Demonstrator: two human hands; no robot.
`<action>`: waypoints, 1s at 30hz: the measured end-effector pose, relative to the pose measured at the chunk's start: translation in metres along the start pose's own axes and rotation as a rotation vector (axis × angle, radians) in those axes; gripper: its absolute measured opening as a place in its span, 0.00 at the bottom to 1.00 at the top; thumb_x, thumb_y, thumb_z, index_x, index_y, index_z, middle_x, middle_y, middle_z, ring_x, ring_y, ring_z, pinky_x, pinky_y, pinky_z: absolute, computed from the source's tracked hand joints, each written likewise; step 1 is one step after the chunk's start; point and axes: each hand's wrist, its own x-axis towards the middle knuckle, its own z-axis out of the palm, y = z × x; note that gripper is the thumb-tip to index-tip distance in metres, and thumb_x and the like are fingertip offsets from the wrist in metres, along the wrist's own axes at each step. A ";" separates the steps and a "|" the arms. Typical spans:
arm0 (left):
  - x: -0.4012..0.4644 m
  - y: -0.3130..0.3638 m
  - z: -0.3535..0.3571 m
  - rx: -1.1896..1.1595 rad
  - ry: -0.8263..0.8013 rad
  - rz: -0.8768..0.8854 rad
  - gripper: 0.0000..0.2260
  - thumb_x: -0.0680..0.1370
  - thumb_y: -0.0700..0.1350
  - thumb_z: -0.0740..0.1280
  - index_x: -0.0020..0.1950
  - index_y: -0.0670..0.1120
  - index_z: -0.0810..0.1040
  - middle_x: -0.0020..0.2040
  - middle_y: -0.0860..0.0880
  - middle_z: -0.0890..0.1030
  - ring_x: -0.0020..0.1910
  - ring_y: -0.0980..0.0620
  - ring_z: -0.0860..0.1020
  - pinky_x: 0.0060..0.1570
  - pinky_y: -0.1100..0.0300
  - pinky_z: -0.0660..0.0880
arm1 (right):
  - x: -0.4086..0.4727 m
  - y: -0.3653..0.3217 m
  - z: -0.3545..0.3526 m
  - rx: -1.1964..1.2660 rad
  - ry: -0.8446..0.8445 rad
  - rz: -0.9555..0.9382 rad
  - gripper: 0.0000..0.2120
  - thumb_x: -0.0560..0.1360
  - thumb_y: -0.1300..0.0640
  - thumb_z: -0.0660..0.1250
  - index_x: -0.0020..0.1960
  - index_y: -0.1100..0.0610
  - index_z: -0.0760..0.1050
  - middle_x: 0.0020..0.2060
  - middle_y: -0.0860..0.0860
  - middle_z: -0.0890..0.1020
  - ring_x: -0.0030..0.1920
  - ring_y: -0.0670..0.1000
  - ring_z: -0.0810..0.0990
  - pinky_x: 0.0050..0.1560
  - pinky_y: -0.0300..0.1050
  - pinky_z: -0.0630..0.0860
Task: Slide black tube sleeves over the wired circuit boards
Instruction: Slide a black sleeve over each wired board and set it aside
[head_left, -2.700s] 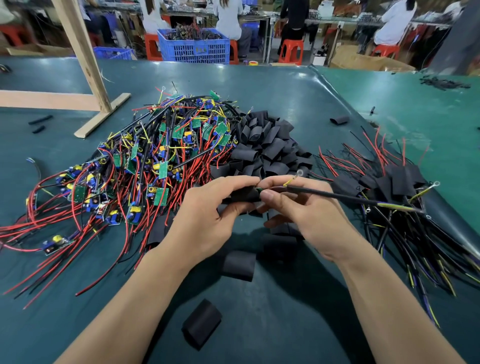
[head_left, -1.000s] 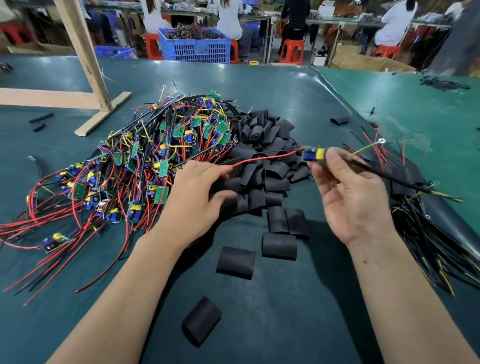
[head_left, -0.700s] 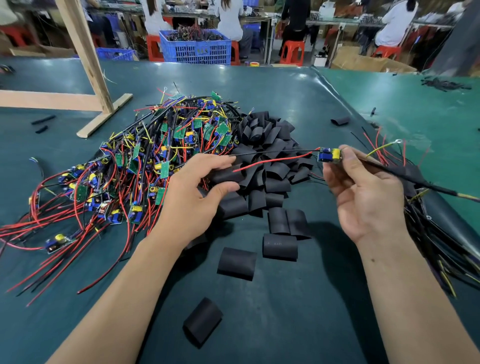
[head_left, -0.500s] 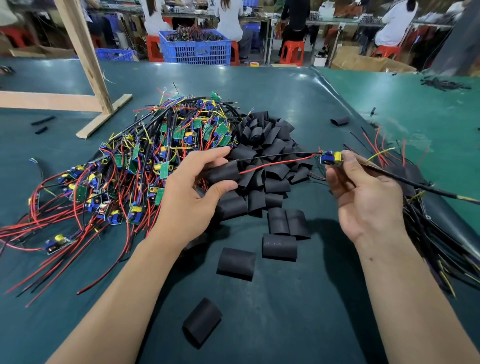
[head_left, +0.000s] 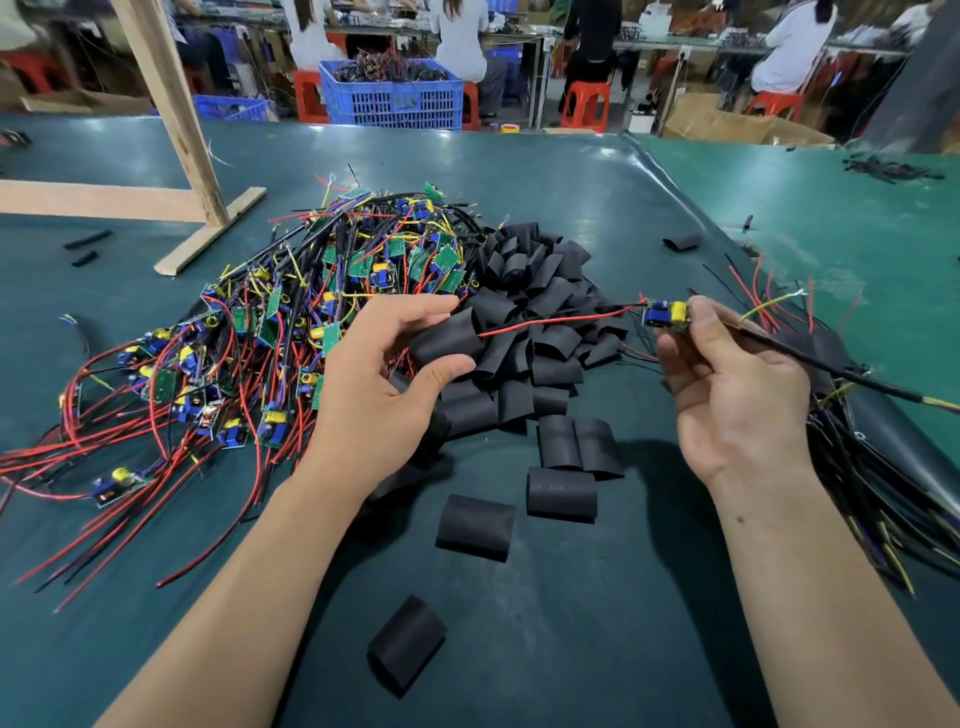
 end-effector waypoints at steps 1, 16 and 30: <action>0.000 -0.001 0.000 0.006 -0.005 0.000 0.19 0.73 0.40 0.74 0.61 0.52 0.76 0.55 0.51 0.79 0.59 0.51 0.78 0.61 0.62 0.72 | 0.000 -0.001 0.000 0.016 -0.009 -0.019 0.08 0.76 0.65 0.69 0.39 0.58 0.81 0.35 0.50 0.84 0.36 0.47 0.83 0.37 0.38 0.79; -0.001 0.006 -0.001 -0.023 -0.023 0.031 0.17 0.73 0.37 0.73 0.60 0.47 0.76 0.55 0.47 0.79 0.58 0.55 0.78 0.60 0.65 0.72 | 0.003 0.002 -0.002 -0.028 -0.014 -0.074 0.07 0.77 0.66 0.68 0.42 0.58 0.80 0.36 0.48 0.84 0.37 0.47 0.83 0.37 0.37 0.79; -0.004 0.014 0.000 0.265 -0.151 0.035 0.19 0.72 0.42 0.76 0.61 0.50 0.78 0.56 0.59 0.79 0.59 0.52 0.77 0.59 0.50 0.74 | -0.023 0.023 0.016 -0.192 -0.208 -0.099 0.08 0.75 0.68 0.69 0.40 0.58 0.81 0.33 0.50 0.84 0.36 0.48 0.83 0.37 0.37 0.80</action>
